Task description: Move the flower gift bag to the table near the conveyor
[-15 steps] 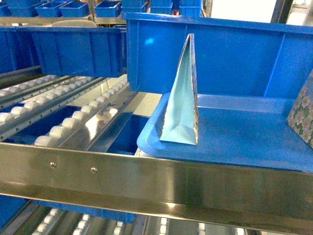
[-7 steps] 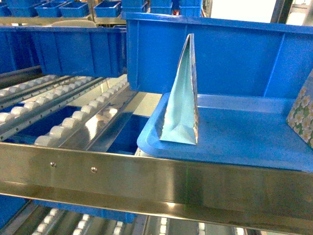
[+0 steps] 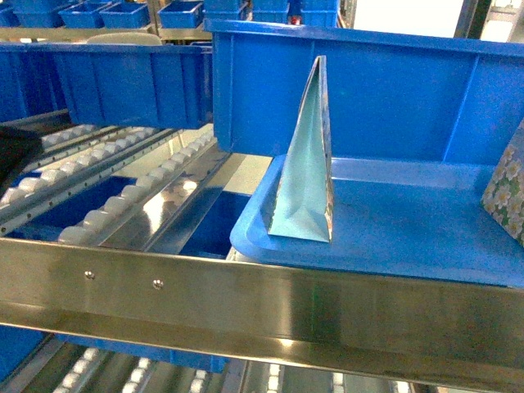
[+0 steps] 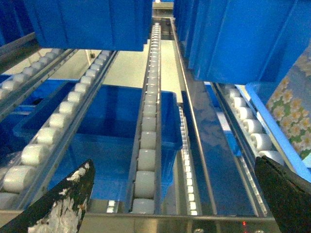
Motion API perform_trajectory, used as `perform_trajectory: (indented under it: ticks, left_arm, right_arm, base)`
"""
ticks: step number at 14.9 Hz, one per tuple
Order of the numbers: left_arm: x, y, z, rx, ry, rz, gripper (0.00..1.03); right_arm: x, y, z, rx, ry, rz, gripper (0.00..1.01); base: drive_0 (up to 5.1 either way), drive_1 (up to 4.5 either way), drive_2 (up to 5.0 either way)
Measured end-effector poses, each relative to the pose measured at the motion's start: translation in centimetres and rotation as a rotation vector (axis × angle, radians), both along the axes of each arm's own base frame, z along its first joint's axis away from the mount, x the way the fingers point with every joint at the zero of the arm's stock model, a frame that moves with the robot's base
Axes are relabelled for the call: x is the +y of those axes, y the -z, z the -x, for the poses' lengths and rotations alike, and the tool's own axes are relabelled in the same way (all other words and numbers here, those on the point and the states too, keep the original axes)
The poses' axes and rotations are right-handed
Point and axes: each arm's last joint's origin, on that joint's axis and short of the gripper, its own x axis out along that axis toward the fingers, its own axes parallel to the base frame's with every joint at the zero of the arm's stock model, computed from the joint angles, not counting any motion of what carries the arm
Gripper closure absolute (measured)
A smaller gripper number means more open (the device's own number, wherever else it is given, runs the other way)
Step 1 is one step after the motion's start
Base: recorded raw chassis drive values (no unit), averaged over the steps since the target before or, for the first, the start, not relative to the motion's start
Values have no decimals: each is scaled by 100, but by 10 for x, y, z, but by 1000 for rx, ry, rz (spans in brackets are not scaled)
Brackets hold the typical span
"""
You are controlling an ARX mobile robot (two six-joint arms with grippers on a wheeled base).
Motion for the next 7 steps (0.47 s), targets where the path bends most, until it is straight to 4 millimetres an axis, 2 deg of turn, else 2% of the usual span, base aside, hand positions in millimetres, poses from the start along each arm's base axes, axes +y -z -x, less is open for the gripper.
perform_trajectory:
  ticks: [1,2,3,4,7]
  left_arm:
    - [-5,-2,-6,5,17,-2,5]
    - [-18,-4,-23,36,48,-7,5]
    - [-29,0,-32,80,72,-7,5]
    - [-41,0,-33,91,106,-1,5]
    - [-48,-3,-35,92,120,-2,5]
  right_arm:
    - [5,3,-13,23,-10,19,3]
    - [9,2,-34,51,1,37,3]
    - [10,1,-43,66,6,40,3]
    - [5,3,-48,100,3,33,3]
    - [2,3,-54,124,-1,23,3]
  base:
    - [0,0,0]
    - [0,0,0]
    - [0,0,0]
    - [0,0,0]
    - [0,0,0]
